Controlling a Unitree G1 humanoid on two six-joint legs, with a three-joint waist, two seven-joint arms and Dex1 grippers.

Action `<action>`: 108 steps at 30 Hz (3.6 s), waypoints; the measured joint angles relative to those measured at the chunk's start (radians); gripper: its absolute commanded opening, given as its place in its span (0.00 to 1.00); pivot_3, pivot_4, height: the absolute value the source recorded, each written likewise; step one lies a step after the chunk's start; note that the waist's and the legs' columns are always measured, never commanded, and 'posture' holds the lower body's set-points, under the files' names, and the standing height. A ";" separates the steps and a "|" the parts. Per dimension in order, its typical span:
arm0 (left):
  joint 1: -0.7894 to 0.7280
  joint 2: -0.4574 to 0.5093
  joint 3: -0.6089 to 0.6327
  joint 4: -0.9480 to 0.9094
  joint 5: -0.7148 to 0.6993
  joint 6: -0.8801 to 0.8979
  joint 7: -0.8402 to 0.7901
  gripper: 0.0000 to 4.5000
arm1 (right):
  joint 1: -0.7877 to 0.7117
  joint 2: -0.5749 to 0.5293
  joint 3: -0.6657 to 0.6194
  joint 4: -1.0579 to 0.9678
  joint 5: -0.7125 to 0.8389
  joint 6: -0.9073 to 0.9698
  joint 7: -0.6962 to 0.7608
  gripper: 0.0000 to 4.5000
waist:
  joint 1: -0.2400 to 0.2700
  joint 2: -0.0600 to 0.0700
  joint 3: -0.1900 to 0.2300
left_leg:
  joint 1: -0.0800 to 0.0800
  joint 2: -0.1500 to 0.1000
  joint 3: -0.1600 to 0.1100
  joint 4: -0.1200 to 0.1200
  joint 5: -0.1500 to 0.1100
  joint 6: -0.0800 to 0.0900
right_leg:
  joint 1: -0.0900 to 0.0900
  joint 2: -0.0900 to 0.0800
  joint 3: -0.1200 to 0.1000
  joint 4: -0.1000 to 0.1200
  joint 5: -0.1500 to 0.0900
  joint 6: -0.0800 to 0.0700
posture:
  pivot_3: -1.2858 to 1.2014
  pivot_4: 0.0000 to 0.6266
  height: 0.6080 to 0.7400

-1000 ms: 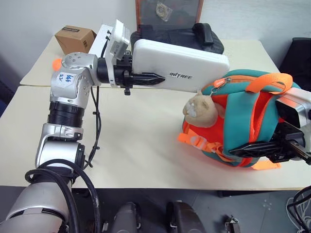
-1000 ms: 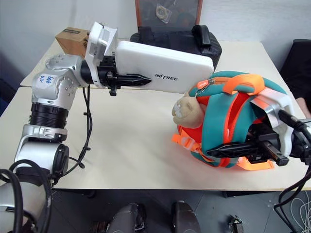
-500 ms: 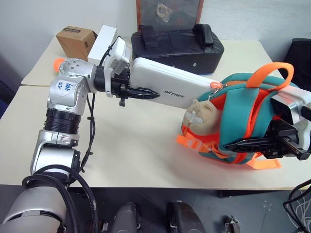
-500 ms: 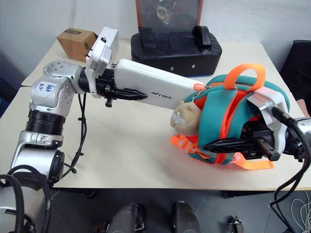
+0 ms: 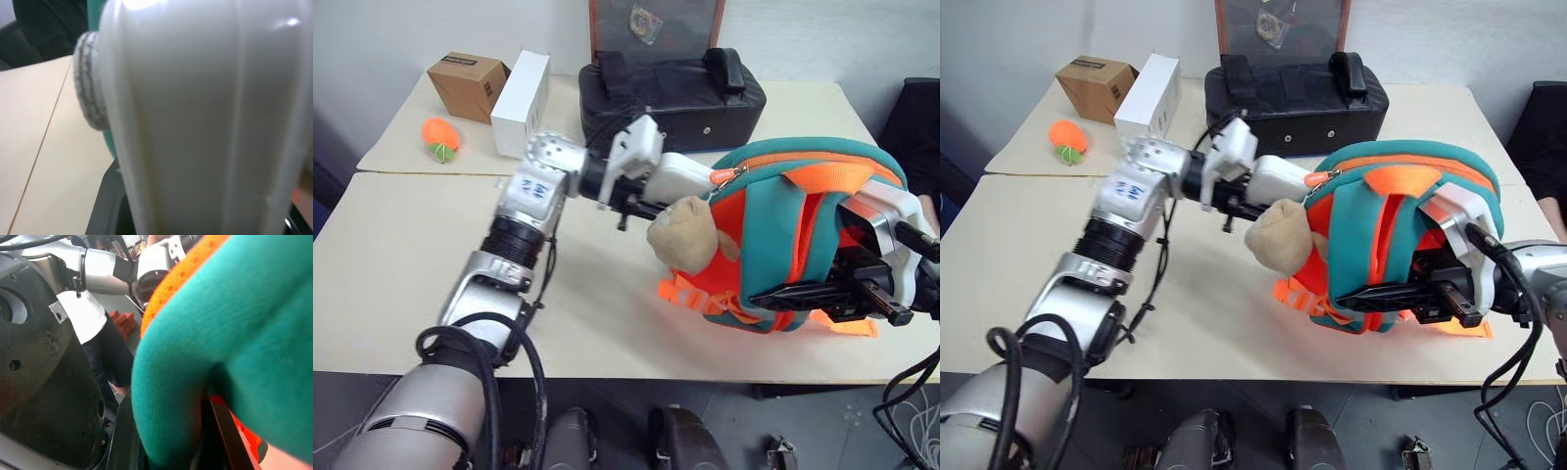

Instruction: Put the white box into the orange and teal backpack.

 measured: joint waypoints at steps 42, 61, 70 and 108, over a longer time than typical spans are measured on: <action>0.375 0.237 0.042 -0.873 -0.196 0.503 0.405 0.92 | -0.031 0.088 0.076 0.003 -0.030 -0.034 -0.108 0.00 | -0.022 0.001 0.000 | 0.004 0.000 -0.003 -0.001 0.003 -0.004 | 0.003 0.001 0.001 0.006 -0.001 -0.002 | 0.52 0.24 1.00; 0.253 0.423 0.133 -0.708 -0.269 0.465 0.223 0.21 | 0.082 0.089 0.039 0.005 -0.048 -0.062 -0.136 0.00 | -0.024 0.001 0.000 | 0.004 0.000 -0.002 -0.001 0.003 -0.005 | 0.002 0.002 0.001 0.006 -0.001 -0.002 | 0.52 0.24 1.00; 0.218 0.458 0.084 -0.426 -0.154 0.254 0.114 0.21 | 0.190 0.080 -0.065 -0.009 -0.020 -0.061 -0.129 0.00 | -0.025 0.001 0.000 | 0.004 0.001 -0.001 -0.001 0.003 -0.004 | 0.002 0.002 0.001 0.006 -0.001 -0.002 | 0.52 0.24 1.00; 0.847 0.727 0.485 -0.843 -0.364 0.562 0.036 1.00 | 0.459 -0.193 -0.434 0.413 -0.358 -0.304 0.060 1.00 | -0.028 0.001 -0.002 | 0.008 0.000 -0.001 -0.002 0.003 -0.004 | 0.005 0.001 0.001 0.004 -0.001 -0.002 | 0.52 0.24 1.00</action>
